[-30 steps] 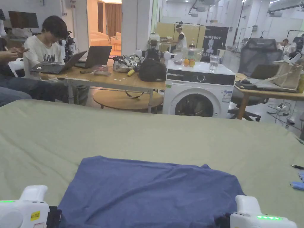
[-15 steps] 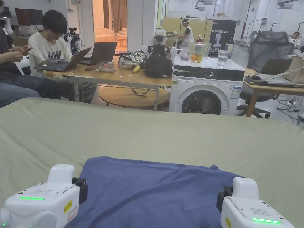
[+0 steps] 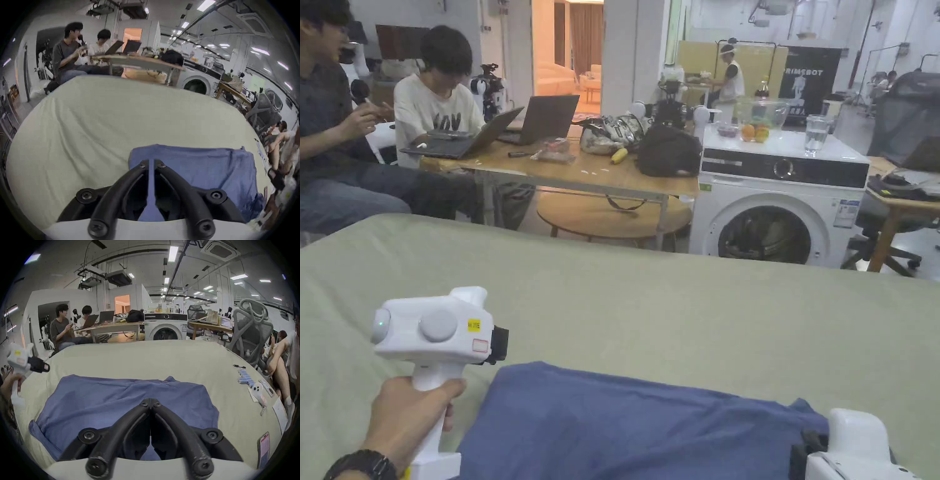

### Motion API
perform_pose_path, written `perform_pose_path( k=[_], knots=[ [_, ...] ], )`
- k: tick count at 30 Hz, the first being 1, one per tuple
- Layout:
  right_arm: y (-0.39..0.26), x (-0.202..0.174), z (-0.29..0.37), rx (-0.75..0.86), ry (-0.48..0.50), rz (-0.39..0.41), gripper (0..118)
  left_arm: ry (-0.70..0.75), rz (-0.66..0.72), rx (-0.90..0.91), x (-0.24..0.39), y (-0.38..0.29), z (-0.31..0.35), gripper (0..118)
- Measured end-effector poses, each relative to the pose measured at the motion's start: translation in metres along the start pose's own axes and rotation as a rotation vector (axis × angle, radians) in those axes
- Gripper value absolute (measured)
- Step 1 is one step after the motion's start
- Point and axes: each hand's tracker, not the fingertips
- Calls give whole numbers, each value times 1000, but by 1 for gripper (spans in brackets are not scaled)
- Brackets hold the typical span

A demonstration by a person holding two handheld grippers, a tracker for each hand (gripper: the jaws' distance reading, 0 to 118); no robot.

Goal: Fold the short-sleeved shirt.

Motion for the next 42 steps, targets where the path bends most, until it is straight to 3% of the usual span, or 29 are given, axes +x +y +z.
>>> perform_pose_path(
  k=[2, 5, 12, 15, 18, 21, 24, 28, 34, 37, 39, 42],
  knots=[
    [-1, 2, -11, -26, 1, -3, 0, -32, 30, -83, -11, 18, -31, 47],
    [-4, 6, -25, -56, -7, -8, 0, -52, 76, -168, -14, 29, -63, 60],
    [-17, 19, -42, -127, -24, -16, 0, 36, 77, -352, -22, 19, -135, 61],
    [-19, 24, -42, -140, -36, -18, 0, 52, -37, -322, -11, 12, -135, 51],
    [-18, 29, -41, -141, -44, -27, 0, 149, -94, -272, 8, 6, -131, 2],
    [-12, 39, -39, -154, -51, -45, 0, 84, -139, -252, 21, -1, -124, 0],
    [4, 58, -42, -166, -60, -60, 1, 108, -174, -226, 29, -2, -111, 0],
    [40, 91, -60, -193, -79, -53, 52, 87, -148, -153, 26, -3, -75, 0],
    [86, 133, -132, -349, -58, -61, 54, 80, -108, -102, 10, -11, -29, 0],
    [93, 137, -171, -439, -35, -54, 54, 77, -87, -93, 4, -17, -19, 0],
    [90, 140, -196, -517, 20, -91, 54, 70, -85, -99, 4, -23, -14, 0],
    [78, 139, -219, -594, 4, -115, 53, 71, -90, -99, 3, -28, -12, 0]
  ],
)
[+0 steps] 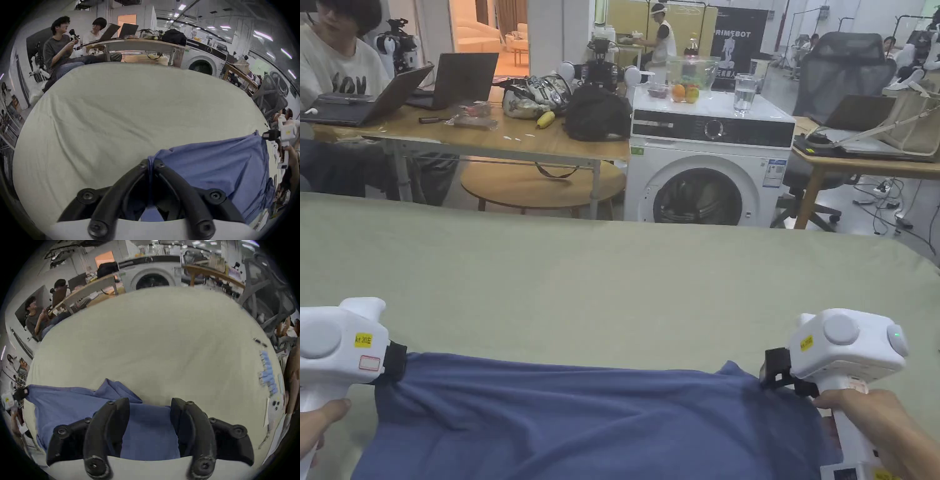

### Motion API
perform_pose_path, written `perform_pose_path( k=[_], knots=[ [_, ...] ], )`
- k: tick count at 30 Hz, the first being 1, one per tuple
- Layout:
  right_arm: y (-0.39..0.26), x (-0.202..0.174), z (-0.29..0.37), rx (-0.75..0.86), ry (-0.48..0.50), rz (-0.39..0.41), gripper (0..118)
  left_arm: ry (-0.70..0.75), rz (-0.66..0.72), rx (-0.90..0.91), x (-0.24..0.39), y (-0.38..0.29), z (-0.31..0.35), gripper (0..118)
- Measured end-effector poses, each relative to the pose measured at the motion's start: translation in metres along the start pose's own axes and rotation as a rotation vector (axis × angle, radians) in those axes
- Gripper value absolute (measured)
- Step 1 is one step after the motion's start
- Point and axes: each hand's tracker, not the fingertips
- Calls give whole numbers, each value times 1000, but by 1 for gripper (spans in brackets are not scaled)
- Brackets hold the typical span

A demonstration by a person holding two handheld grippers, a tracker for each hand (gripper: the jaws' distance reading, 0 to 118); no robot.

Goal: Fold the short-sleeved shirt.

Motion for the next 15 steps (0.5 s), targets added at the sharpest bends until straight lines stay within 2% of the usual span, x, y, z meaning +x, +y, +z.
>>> perform_pose_path(
  k=[3, 5, 7, 9, 12, 15],
  knots=[
    [-10, -9, -9, -85, 23, 58, 42, 6, -13, -9, 1, -3, -1, 0],
    [-17, -14, -7, -67, 7, 56, 12, 5, -18, -11, 1, -5, -1, 0],
    [-26, -15, -4, -32, 3, 58, 9, 6, -21, -13, 2, -8, -3, 0],
    [-30, -17, -7, -24, 66, 51, 7, 5, -22, -17, 3, -9, -5, 0],
    [-38, -18, 3, 42, 37, 93, 4, -2, -24, -15, 5, -11, -4, 0],
    [-38, -10, 25, 170, 31, 78, 4, -1, -22, 11, 5, -9, 5, 0]
  ],
)
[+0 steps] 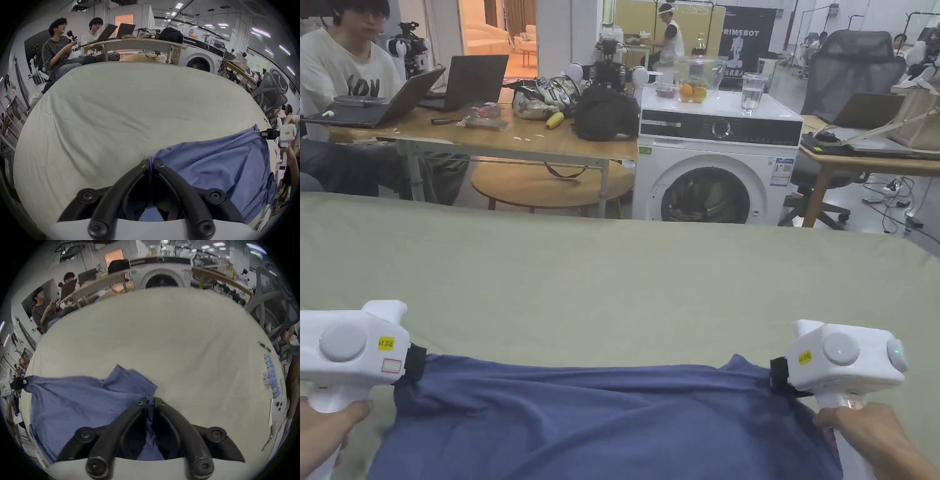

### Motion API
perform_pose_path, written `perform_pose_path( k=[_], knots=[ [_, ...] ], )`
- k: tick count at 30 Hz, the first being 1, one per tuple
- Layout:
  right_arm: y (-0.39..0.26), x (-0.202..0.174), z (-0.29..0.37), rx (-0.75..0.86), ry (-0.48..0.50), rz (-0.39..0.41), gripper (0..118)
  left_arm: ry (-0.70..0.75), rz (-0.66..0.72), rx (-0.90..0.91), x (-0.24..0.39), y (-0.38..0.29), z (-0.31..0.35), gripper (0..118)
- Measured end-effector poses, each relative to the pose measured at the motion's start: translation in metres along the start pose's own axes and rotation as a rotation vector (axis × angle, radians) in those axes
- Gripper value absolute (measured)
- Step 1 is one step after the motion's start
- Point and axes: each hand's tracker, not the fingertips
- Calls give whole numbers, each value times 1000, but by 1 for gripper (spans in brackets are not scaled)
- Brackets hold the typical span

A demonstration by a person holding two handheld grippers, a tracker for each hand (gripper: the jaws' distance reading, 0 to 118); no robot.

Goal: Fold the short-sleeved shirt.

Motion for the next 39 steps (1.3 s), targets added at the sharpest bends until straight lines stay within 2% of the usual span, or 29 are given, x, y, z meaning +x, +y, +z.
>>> perform_pose_path(
  k=[3, 7, 12, 16, 21, 28, 39],
  knots=[
    [13, 1, 37, 90, 0, -2, 4, -21, 19, 60, 0, 7, 17, 0],
    [26, -7, 84, 206, -19, 50, 4, -32, 21, 147, 2, 23, 49, 0],
    [36, -23, 161, 360, -36, 58, 4, -53, 25, 274, 6, 47, 110, 0],
    [42, -30, 216, 472, -31, 27, 4, -57, 30, 351, 5, 65, 160, 0],
    [52, -41, 271, 576, -60, 52, 4, -62, 31, 427, 6, 85, 204, 0],
    [66, -50, 288, 656, -113, 62, 4, -50, 10, 464, 11, 103, 215, 0],
    [137, -61, 283, 714, -177, 69, 4, -5, -6, 528, 27, 183, 220, 0]
  ],
)
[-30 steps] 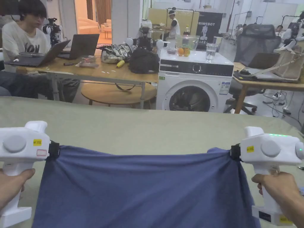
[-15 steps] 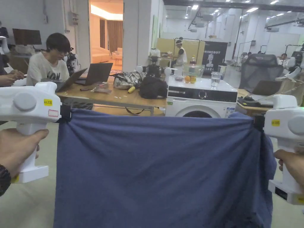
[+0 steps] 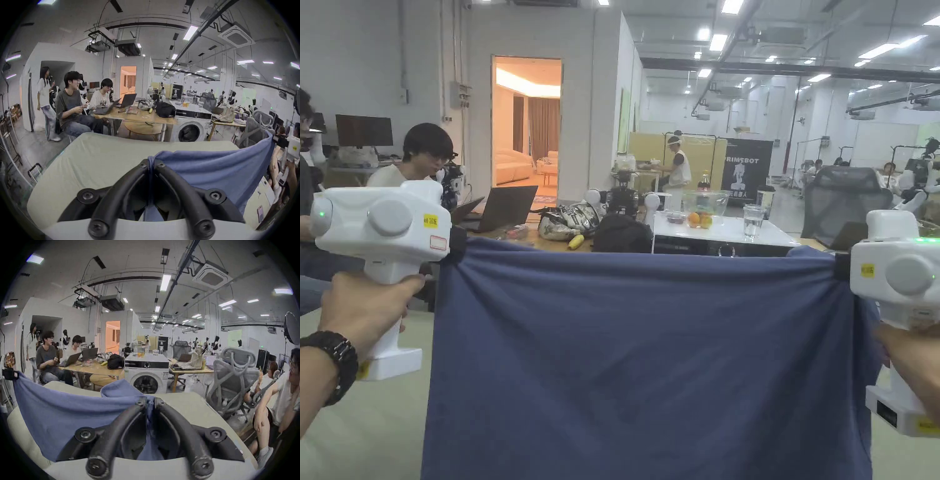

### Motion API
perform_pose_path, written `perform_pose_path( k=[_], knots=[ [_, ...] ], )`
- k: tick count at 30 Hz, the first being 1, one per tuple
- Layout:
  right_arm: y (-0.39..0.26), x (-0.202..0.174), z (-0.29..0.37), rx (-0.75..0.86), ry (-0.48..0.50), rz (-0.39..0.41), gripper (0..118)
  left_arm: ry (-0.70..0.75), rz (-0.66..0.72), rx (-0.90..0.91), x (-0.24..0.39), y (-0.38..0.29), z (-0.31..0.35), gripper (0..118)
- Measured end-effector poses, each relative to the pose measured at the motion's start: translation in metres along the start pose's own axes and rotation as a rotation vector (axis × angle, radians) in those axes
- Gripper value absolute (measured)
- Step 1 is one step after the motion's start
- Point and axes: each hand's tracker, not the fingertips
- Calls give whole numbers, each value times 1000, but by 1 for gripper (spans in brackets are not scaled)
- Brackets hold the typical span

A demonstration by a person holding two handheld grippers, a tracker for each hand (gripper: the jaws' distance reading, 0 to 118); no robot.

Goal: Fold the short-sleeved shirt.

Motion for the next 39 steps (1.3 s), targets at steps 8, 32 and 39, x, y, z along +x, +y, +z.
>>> perform_pose_path(
  k=[8, 32, 39],
  knots=[
    [49, -9, -31, 52, -17, 23, 4, 18, -2, 59, -1, 66, -19, 0],
    [9, -6, 20, 59, -22, 33, 4, 11, -27, 66, -6, 3, 9, 0],
    [-78, 2, 79, -24, -39, 77, 4, -35, -15, -13, -13, -99, 50, 0]
  ],
)
